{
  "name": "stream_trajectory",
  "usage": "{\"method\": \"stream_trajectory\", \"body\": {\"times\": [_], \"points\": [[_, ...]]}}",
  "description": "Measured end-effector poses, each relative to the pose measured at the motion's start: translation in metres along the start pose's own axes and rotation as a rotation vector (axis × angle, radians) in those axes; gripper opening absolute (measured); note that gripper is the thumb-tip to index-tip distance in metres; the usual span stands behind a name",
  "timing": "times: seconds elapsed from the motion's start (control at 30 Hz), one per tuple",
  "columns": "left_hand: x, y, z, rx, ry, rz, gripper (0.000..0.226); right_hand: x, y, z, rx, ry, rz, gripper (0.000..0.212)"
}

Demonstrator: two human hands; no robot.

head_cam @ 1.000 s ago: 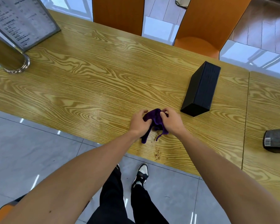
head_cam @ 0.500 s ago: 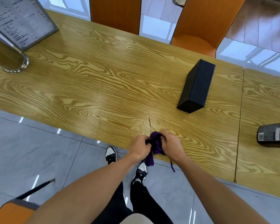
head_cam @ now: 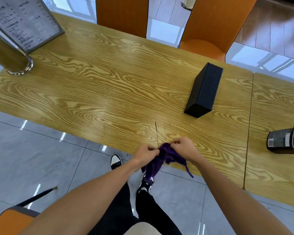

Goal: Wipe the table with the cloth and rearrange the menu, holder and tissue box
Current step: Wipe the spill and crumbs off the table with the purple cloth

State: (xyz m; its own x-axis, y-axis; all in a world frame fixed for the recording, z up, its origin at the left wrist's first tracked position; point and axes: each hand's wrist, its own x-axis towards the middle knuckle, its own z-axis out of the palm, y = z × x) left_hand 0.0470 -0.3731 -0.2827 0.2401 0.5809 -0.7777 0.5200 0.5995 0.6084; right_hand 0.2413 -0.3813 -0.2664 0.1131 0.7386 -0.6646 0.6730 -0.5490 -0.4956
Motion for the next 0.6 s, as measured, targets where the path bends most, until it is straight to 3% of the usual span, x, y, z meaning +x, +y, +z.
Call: {"method": "stream_trajectory", "body": {"times": [0.13,0.3,0.37,0.47,0.6], "points": [[0.016,0.034,-0.028,-0.172,0.18,0.045,0.008,0.03,-0.034,-0.031,0.314,0.069,0.069,0.01],[0.05,0.056,-0.057,-0.349,0.336,0.026,0.021,0.071,-0.079,-0.037,0.527,0.092,0.006,0.016],[0.058,0.057,-0.065,-0.394,0.336,0.021,0.032,0.082,-0.088,-0.03,0.439,0.049,-0.063,0.031],[0.06,0.056,-0.072,-0.397,0.309,0.024,0.056,0.093,-0.084,-0.017,0.048,0.031,-0.268,0.055],[0.053,0.049,-0.071,-0.242,0.295,0.159,0.062,0.091,-0.074,0.0,-0.258,0.091,-0.311,0.057]]}}
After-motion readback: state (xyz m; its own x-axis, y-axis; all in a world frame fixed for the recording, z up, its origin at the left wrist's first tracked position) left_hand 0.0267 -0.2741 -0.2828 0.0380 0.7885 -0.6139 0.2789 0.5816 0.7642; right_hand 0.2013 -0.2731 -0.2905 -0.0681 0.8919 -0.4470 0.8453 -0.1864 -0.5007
